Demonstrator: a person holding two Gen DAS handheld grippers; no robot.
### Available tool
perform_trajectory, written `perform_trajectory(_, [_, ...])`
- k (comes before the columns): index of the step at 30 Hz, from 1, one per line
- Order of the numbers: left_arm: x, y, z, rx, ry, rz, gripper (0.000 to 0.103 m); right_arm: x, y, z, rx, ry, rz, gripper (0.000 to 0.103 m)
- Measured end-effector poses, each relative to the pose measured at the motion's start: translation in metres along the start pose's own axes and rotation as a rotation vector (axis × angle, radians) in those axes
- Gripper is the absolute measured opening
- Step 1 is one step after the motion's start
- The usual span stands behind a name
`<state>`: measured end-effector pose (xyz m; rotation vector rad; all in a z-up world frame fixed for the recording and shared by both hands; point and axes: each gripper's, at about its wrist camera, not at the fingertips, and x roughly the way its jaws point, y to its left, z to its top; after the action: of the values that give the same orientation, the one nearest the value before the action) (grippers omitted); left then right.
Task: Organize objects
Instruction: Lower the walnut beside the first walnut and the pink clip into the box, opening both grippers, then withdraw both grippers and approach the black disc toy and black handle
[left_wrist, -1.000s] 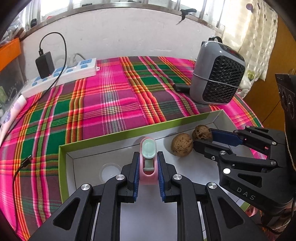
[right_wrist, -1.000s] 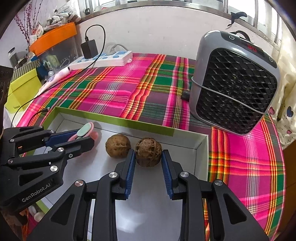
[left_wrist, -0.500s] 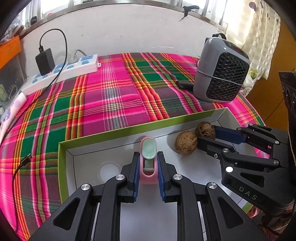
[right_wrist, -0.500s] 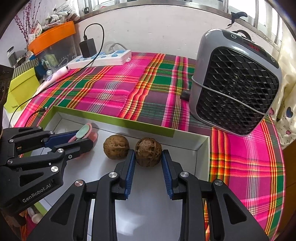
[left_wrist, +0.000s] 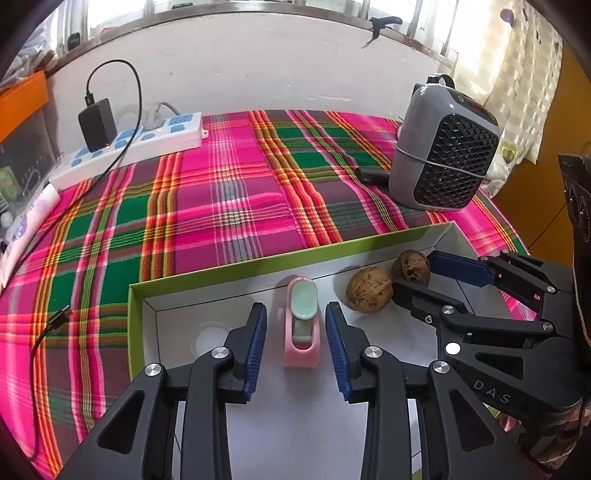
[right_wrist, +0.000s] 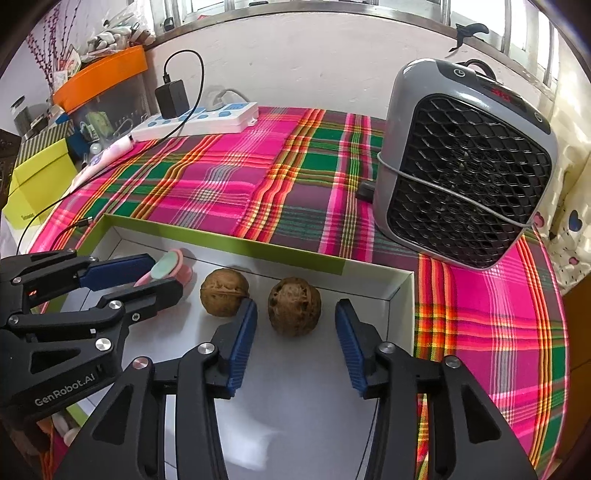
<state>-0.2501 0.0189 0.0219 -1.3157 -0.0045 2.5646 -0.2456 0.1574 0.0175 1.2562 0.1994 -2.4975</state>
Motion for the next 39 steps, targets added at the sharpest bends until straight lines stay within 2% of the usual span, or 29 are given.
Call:
perform_trajectory(21, [-0.031,-0.004,-0.01,-0.007,-0.038,0.007,0.032,-0.029,0.003,-0.007,0.017,-0.045,-0.016,0.046])
perform_trajectory(39, [-0.082,-0.003,-0.04,-0.023,-0.1,0.003,0.033,-0.07,0.016,-0.033,0.027,-0.093,-0.001,0.046])
